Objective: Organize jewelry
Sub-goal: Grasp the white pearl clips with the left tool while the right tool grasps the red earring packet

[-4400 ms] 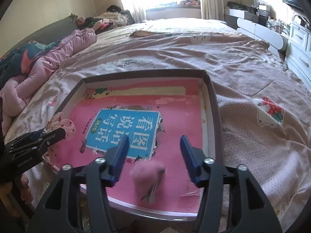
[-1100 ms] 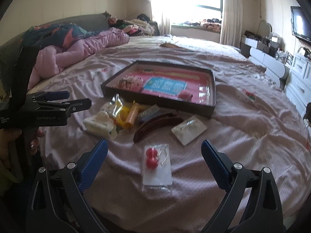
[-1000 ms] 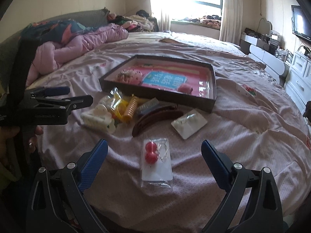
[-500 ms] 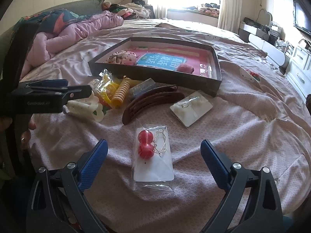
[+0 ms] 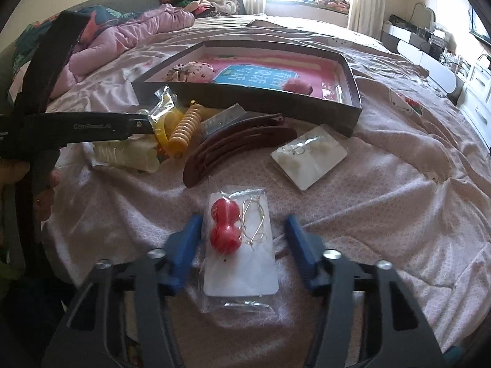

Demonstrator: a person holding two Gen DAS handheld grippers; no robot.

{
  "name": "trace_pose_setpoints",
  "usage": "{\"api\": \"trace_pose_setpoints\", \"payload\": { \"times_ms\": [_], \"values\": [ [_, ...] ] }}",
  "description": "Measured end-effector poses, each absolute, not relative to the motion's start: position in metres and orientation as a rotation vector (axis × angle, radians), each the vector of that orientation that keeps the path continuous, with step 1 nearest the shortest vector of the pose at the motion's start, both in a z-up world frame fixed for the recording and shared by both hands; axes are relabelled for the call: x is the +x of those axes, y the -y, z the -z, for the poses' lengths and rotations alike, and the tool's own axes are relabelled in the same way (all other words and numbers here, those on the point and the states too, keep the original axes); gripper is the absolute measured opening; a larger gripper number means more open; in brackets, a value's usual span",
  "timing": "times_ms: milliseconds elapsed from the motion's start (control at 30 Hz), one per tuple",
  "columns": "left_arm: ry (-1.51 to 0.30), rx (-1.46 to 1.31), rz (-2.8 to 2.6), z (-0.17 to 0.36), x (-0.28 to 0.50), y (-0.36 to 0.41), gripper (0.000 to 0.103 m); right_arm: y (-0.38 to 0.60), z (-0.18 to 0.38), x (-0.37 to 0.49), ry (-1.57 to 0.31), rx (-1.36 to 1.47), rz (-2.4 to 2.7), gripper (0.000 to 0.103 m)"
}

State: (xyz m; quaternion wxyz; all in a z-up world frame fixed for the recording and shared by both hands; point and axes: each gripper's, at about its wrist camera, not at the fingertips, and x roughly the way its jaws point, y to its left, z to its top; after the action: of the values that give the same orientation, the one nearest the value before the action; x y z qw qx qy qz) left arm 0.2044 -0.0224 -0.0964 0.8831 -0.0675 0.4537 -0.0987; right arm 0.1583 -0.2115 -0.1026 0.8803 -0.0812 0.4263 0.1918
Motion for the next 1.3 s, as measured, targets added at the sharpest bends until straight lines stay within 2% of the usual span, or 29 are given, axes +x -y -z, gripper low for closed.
{"api": "trace_pose_setpoints", "payload": {
  "times_ms": [33,133,833,1300],
  "values": [
    [-0.944,-0.135,0.205,0.097,0.205,0.024,0.039,0.211,0.103,0.159,-0.888,-0.168,-0.409,0.040],
    [-0.941,-0.128,0.208,0.096,0.206,0.025,0.039,0.211,0.102,0.157,-0.877,-0.177,-0.411,0.039],
    [-0.836,-0.218,0.126,0.065,0.193,-0.034,0.039,0.208,0.061,0.151,-0.714,-0.100,-0.485,0.039],
    [-0.746,-0.224,0.092,0.041,0.192,-0.049,0.039,0.186,0.019,0.182,-0.613,-0.099,-0.527,0.039]
  ]
}}
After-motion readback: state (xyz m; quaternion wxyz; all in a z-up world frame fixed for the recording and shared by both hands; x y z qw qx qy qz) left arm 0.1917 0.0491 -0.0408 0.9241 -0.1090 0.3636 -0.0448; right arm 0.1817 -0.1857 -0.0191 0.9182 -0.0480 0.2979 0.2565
